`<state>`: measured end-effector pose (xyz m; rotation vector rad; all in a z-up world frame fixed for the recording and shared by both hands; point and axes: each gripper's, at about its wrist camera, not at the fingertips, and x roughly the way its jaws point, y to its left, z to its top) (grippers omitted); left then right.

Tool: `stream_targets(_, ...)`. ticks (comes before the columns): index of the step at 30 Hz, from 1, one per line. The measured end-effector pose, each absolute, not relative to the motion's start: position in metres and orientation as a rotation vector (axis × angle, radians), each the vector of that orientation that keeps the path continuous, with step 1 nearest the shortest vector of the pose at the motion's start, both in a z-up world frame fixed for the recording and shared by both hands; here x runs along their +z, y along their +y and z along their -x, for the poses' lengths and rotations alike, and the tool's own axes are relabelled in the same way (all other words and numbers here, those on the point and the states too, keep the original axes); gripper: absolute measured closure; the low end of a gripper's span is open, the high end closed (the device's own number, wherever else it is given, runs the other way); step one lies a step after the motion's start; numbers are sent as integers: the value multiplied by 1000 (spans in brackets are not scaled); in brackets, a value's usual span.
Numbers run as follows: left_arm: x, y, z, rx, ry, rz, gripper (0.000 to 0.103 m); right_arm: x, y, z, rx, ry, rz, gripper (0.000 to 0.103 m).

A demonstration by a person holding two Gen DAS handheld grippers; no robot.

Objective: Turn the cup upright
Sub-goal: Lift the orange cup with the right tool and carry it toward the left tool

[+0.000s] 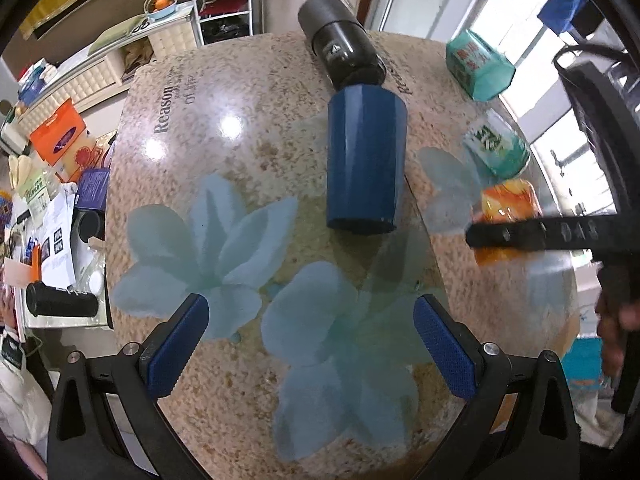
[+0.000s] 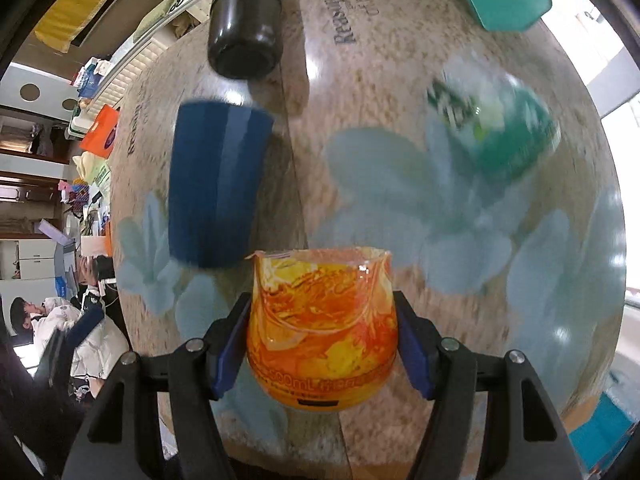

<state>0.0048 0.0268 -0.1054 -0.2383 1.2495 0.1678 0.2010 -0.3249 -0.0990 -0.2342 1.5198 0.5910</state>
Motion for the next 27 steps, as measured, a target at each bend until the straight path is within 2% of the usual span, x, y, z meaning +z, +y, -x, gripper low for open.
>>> stream_targets(15, -125, 16, 25, 117, 1312, 174, 0, -122, -360, -155, 545, 1580, 192, 38)
stream_targets(27, -129, 17, 32, 91, 1330, 189, 0, -141, -315, -129, 522, 1600, 204, 38)
